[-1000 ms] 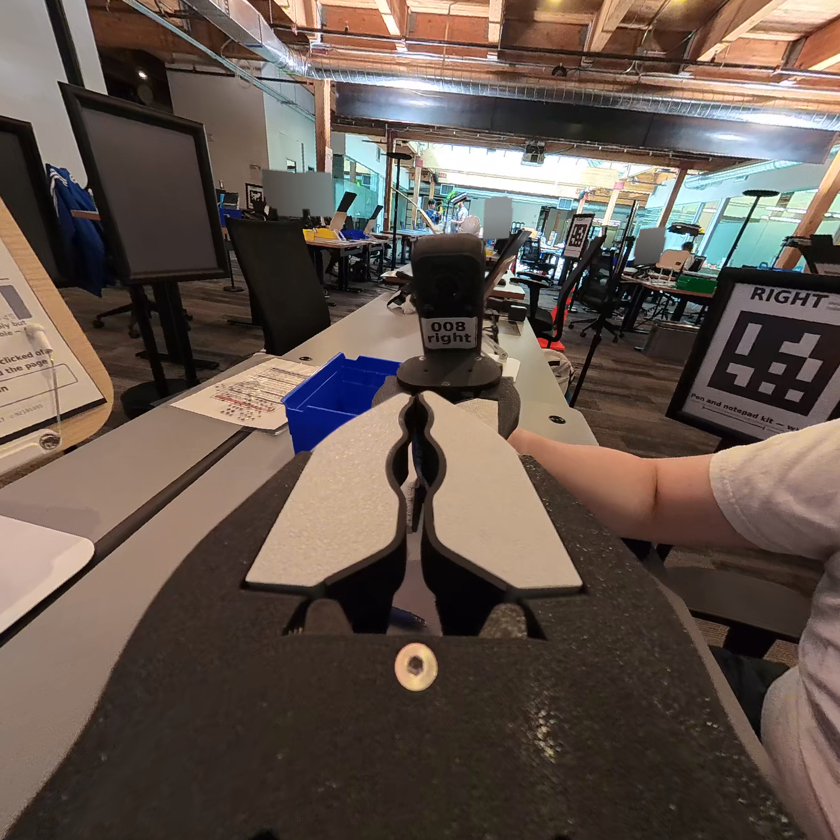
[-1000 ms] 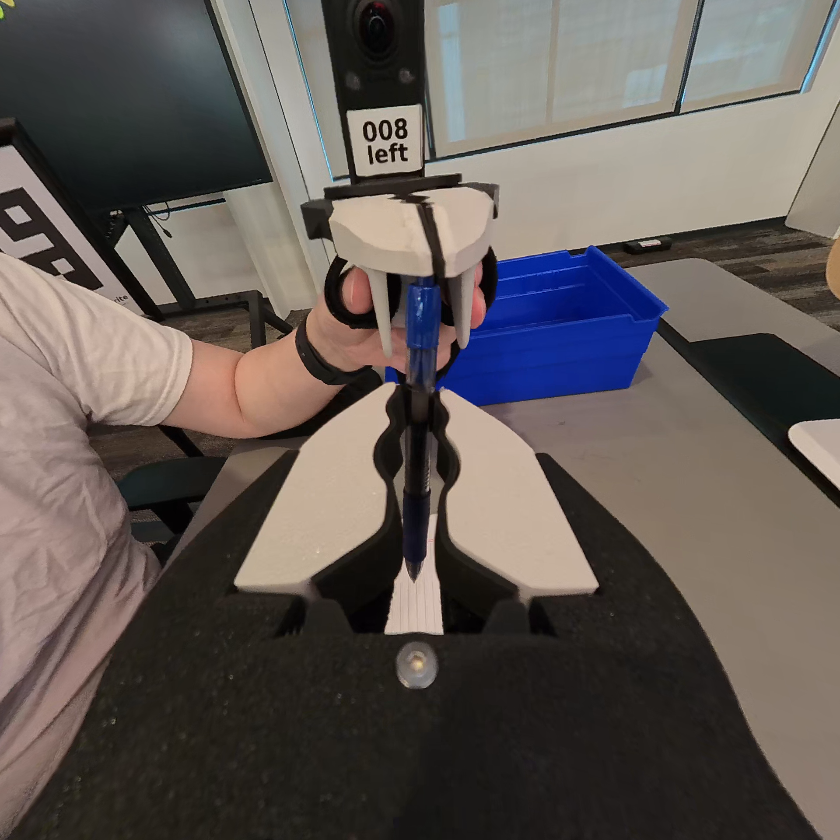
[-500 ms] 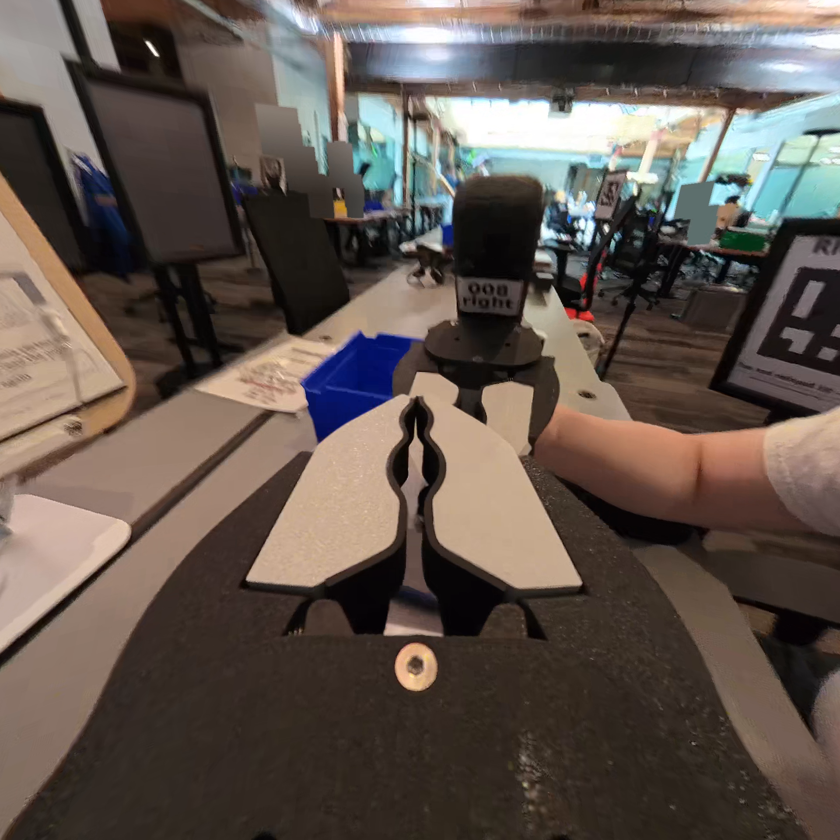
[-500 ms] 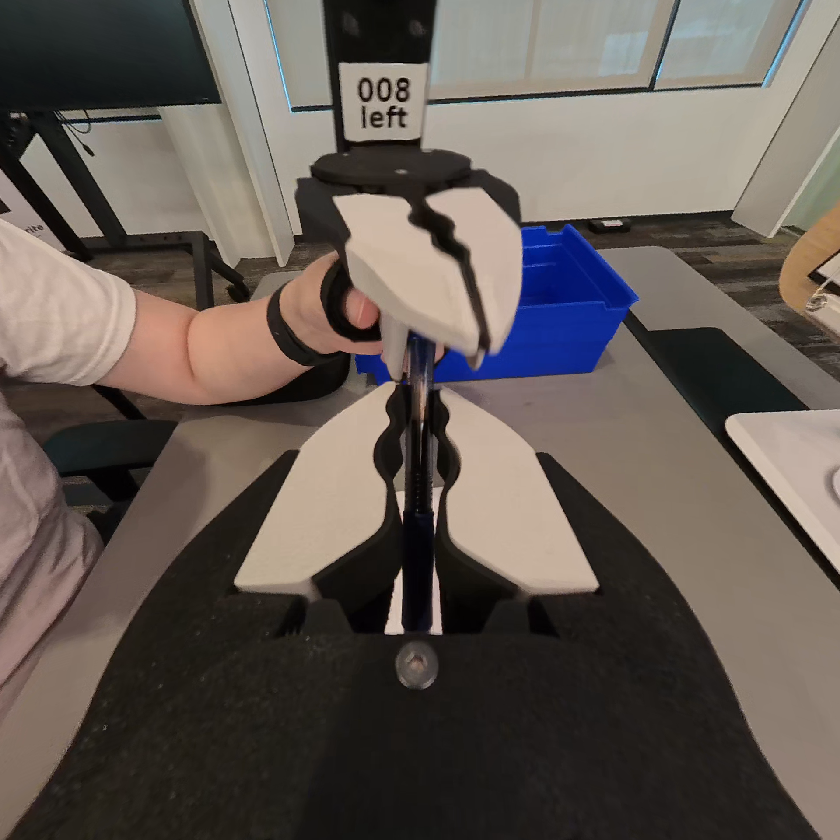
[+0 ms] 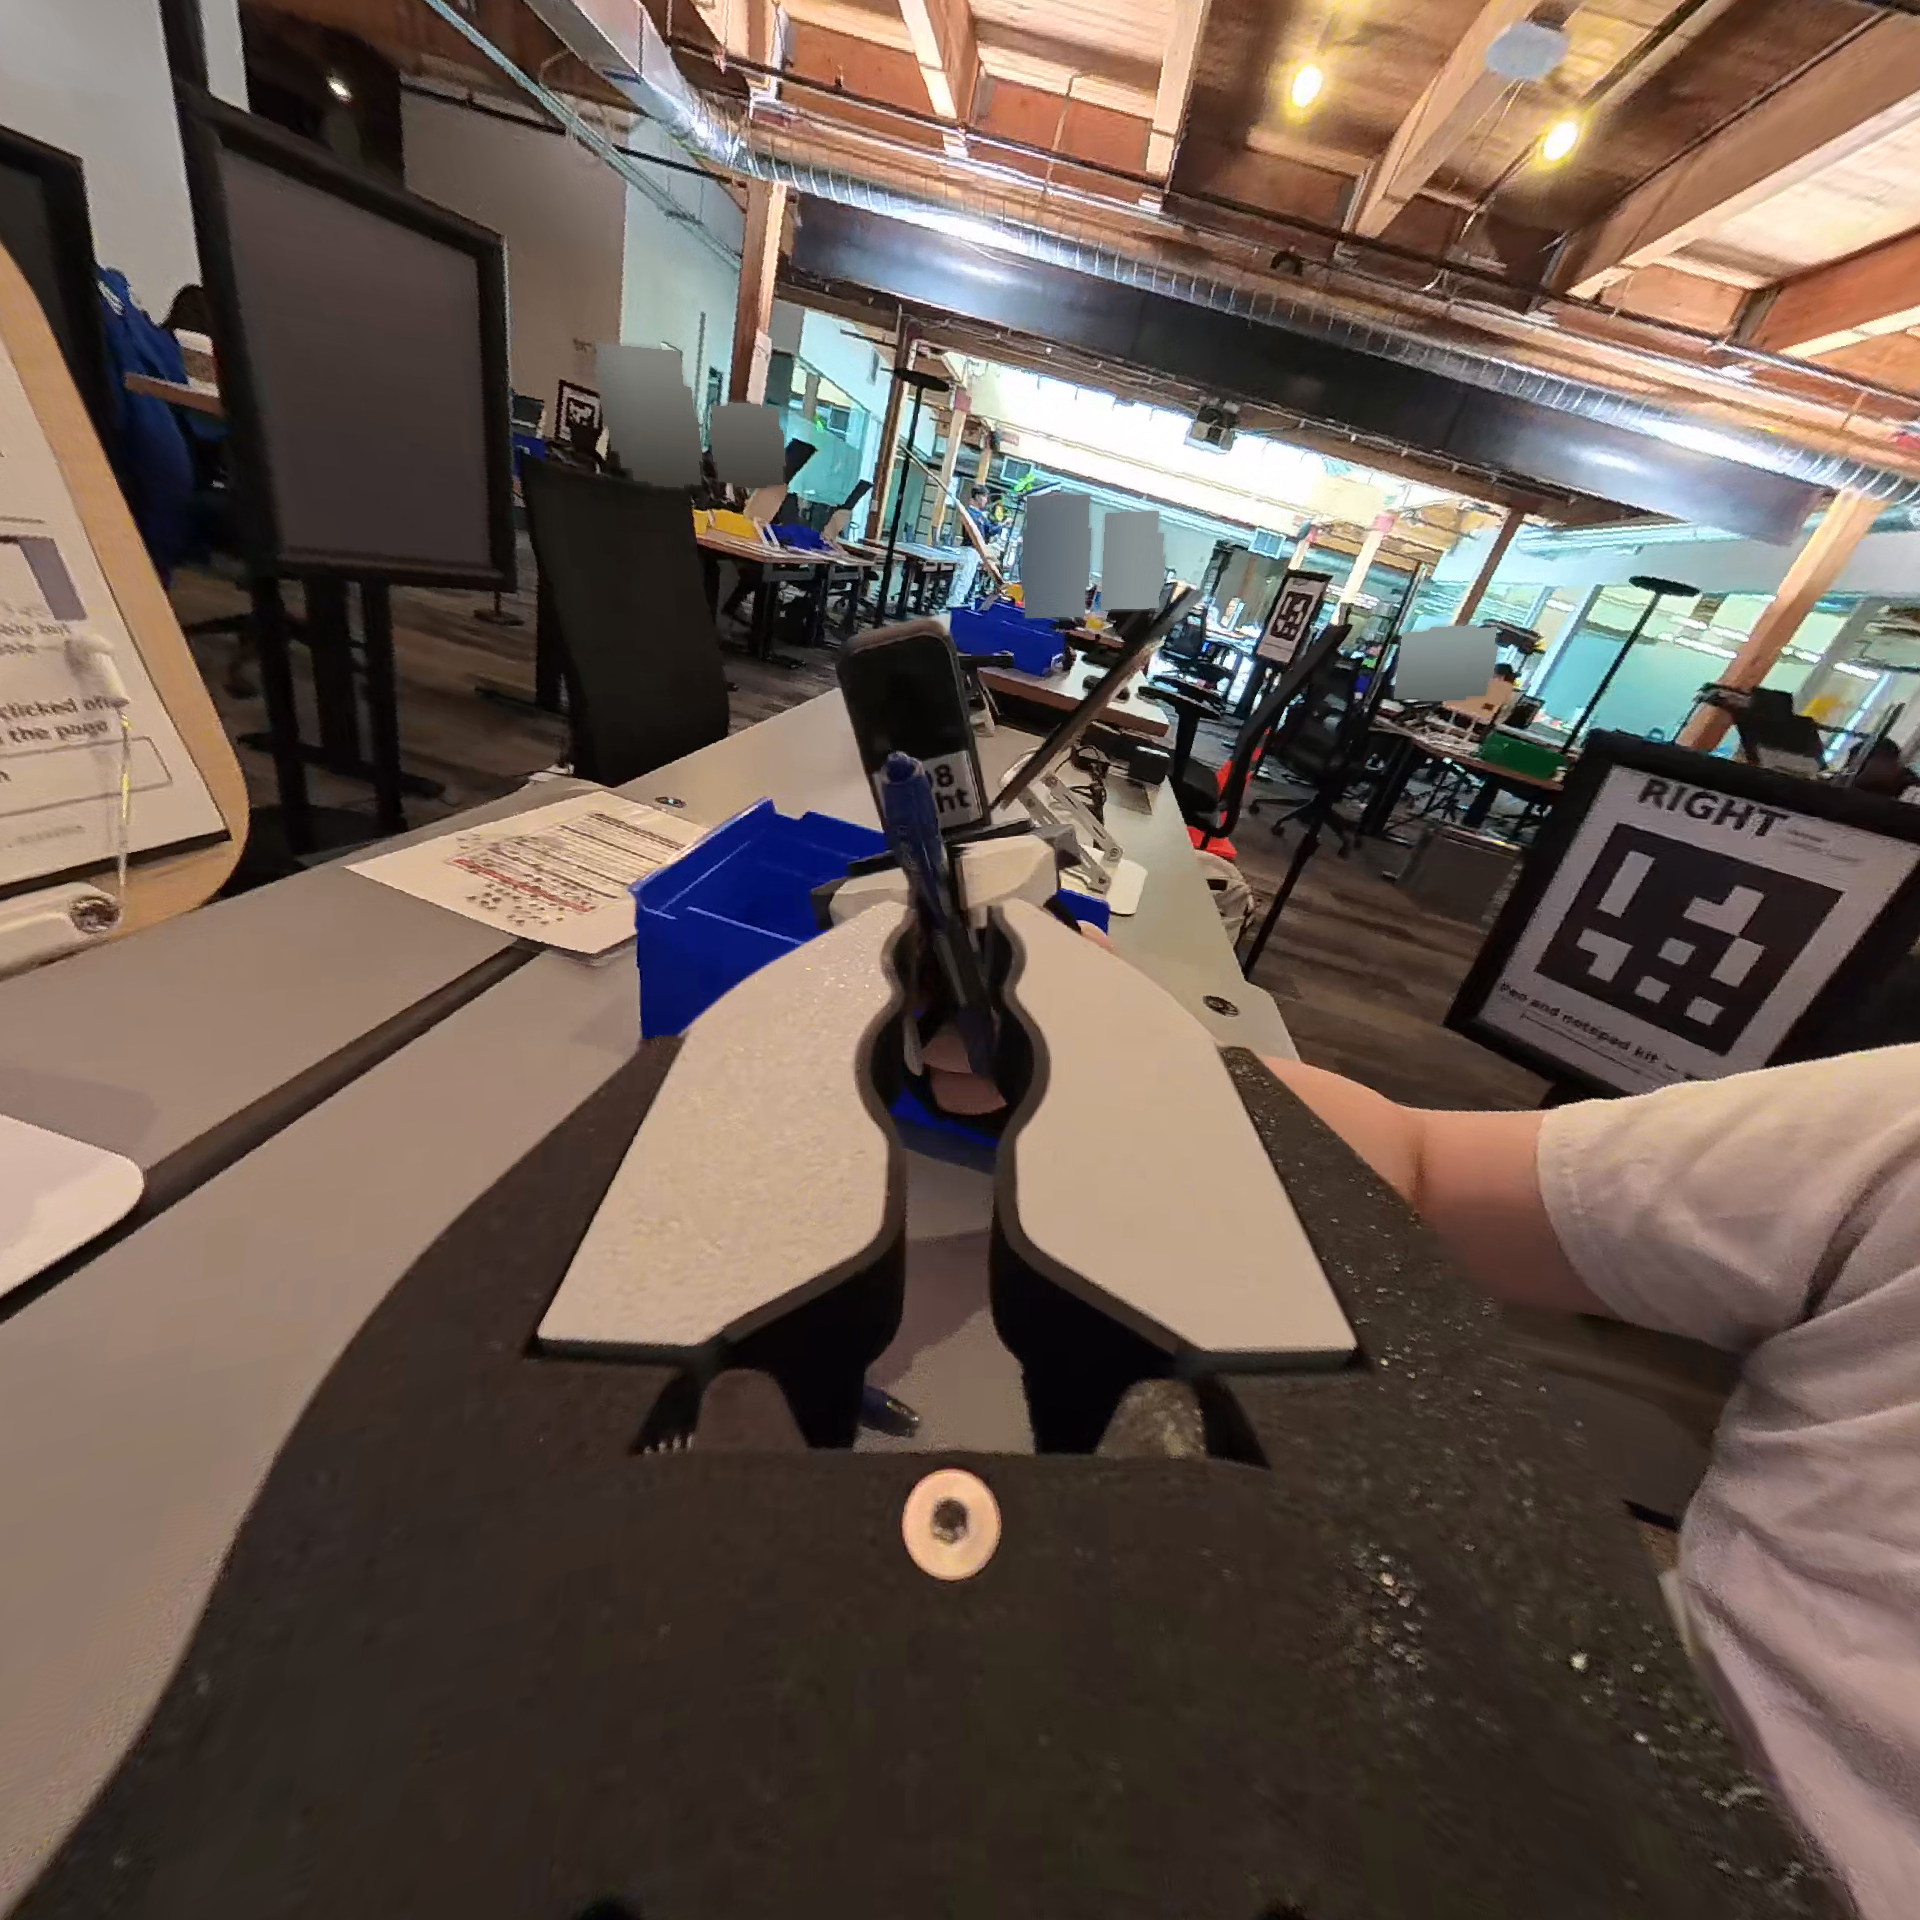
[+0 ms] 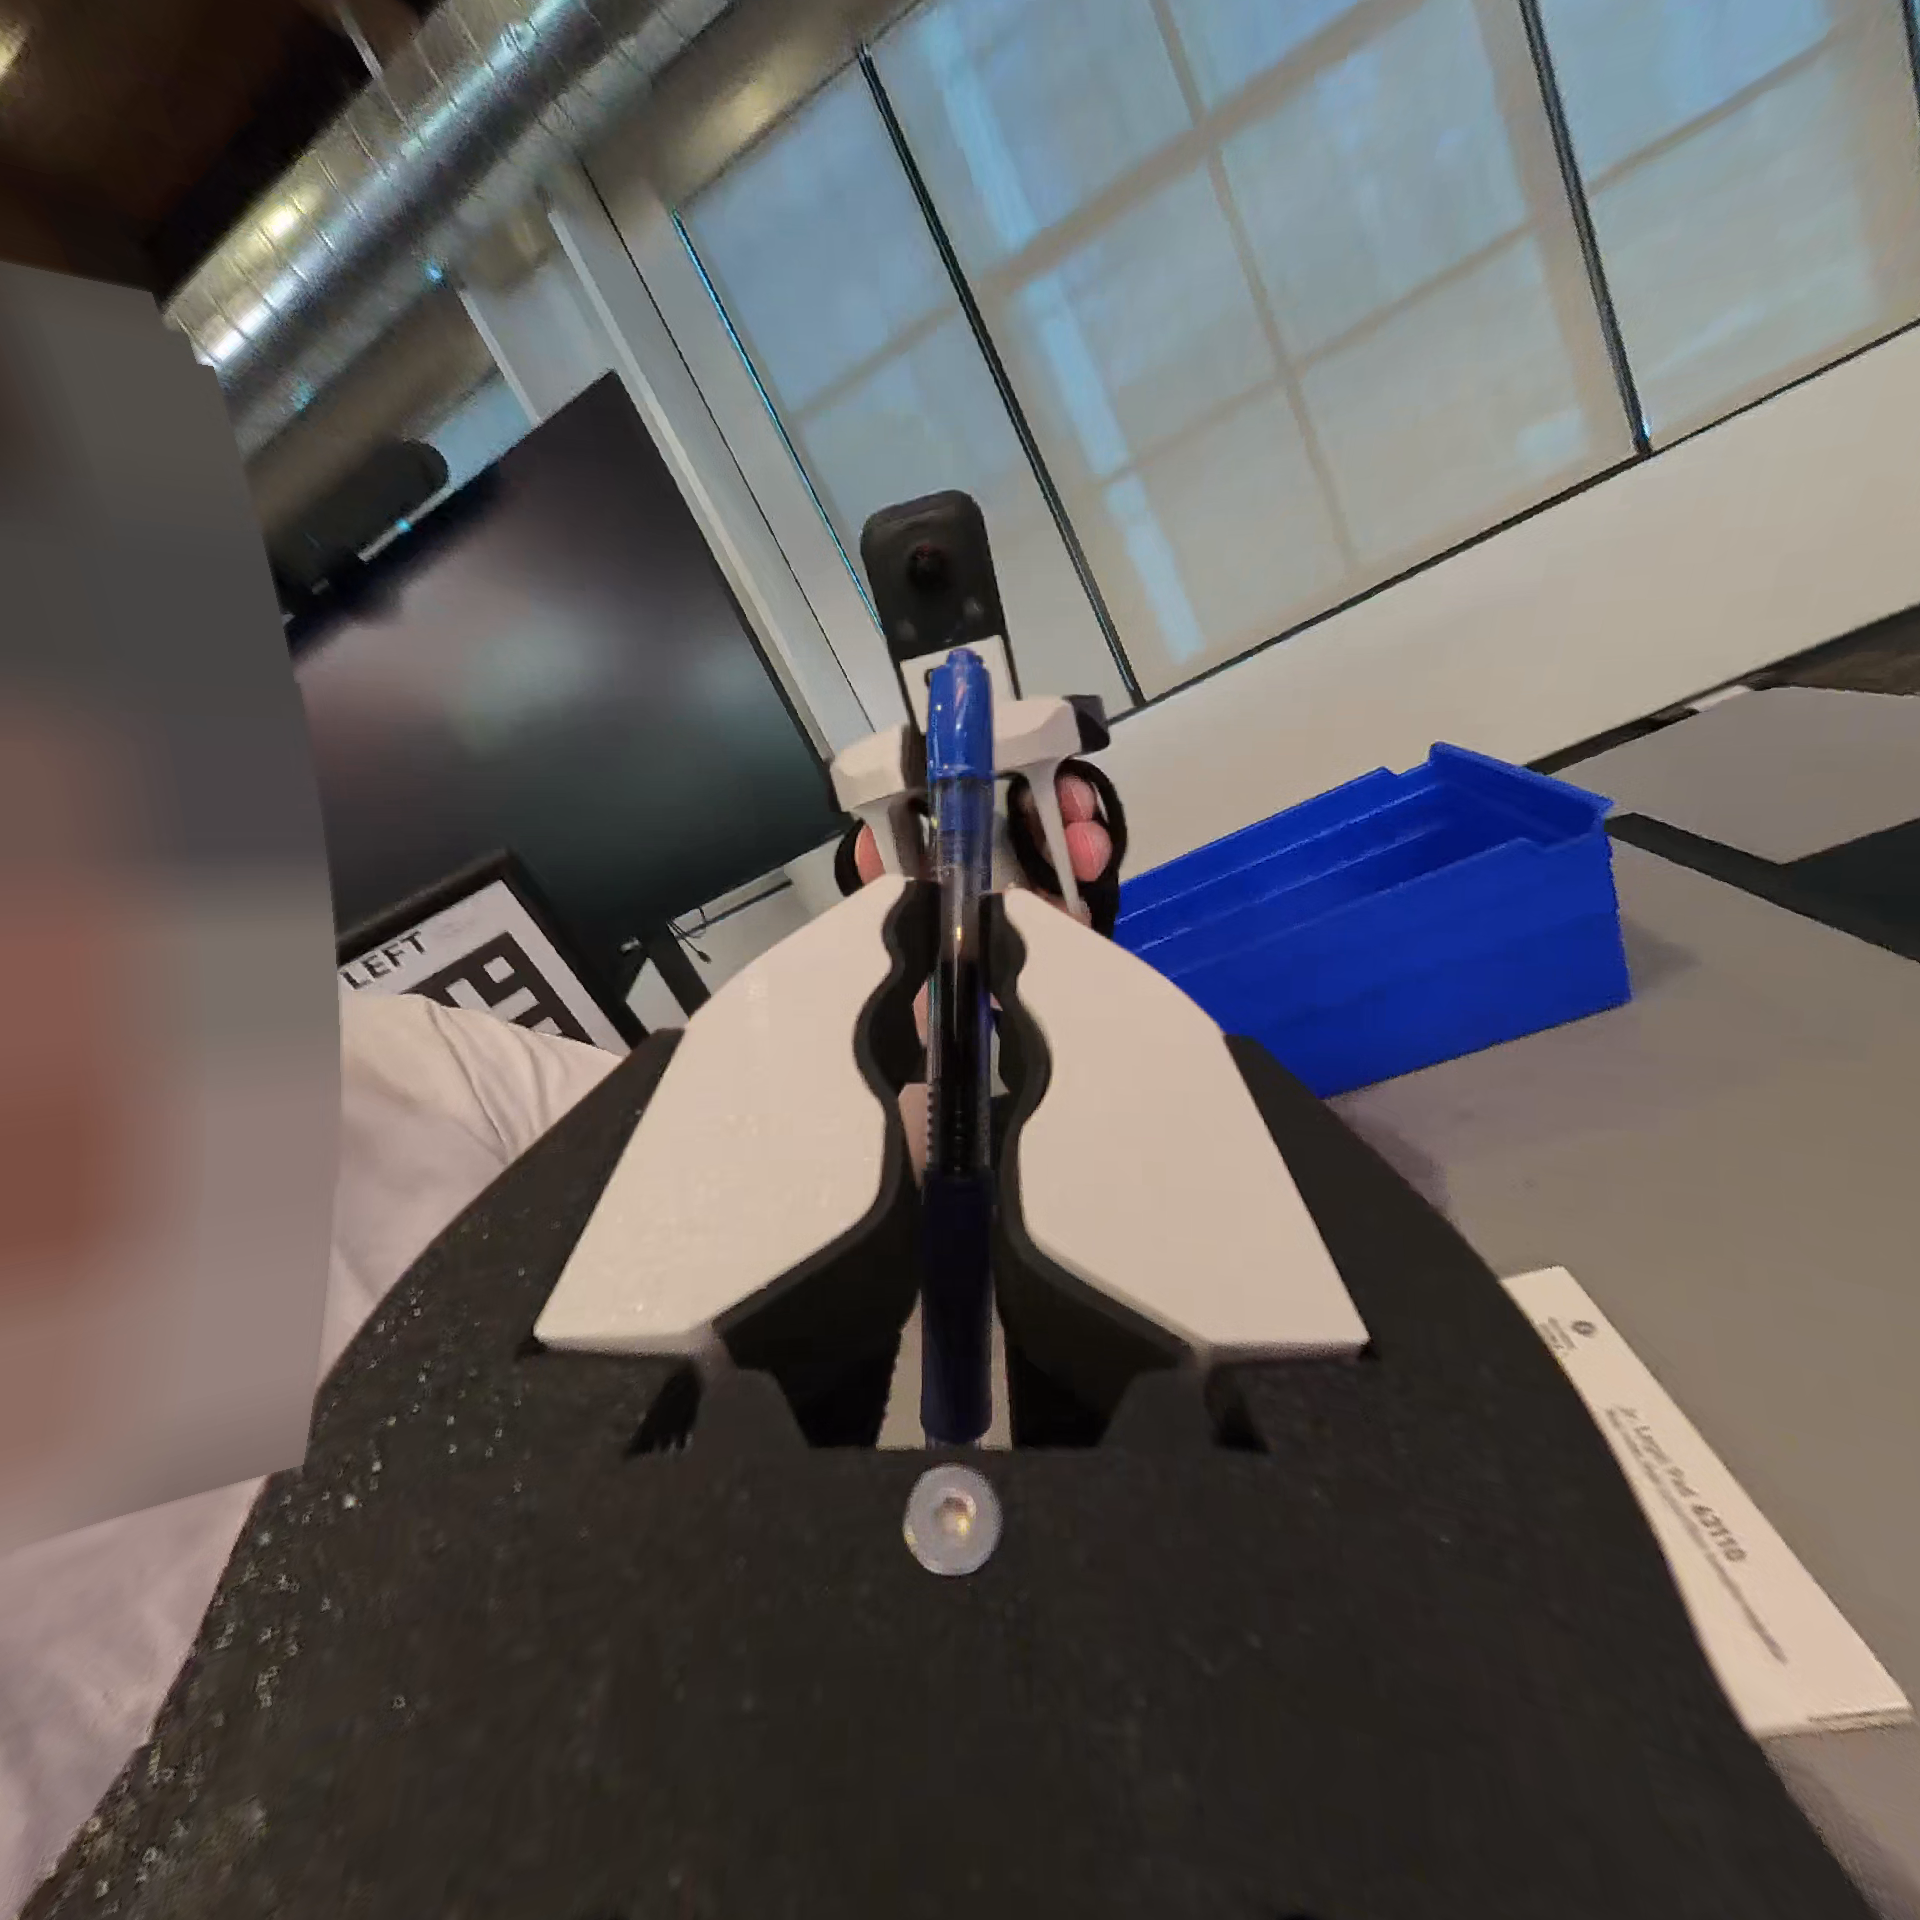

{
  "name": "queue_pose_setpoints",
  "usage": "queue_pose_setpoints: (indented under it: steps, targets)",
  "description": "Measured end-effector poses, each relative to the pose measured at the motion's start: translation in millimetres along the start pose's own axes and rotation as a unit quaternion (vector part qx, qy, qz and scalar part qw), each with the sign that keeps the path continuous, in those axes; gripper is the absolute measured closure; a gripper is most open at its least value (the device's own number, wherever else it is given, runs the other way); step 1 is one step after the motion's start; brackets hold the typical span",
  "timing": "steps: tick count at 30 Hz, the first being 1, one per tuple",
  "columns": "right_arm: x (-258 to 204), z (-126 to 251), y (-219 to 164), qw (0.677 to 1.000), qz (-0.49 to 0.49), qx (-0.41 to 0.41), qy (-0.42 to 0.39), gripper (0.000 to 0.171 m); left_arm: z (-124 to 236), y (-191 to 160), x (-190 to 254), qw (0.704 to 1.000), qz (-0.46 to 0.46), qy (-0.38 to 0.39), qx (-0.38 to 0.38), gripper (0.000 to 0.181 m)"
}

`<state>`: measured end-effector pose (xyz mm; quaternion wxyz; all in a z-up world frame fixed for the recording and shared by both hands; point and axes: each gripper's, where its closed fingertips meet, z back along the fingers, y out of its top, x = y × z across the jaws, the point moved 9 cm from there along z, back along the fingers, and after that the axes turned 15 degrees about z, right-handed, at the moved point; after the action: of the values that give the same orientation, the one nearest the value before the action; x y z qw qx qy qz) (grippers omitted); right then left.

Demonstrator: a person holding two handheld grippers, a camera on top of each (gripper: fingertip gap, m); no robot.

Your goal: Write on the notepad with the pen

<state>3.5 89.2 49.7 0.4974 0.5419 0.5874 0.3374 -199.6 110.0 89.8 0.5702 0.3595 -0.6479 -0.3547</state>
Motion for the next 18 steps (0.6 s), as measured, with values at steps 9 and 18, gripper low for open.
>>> queue_pose_setpoints:
  steps: [9,18]
  targets:
    - [-7,-17,-10,0.996,0.044,-0.08,0.006,0.161,-17,-16,-3,0.999,0.005,-0.016,-0.029,0.161]
    - [-22,-28,-13,0.968,0.183,-0.171,-0.023,0.161,-27,-25,1,0.998,-0.017,-0.03,-0.061,0.171]
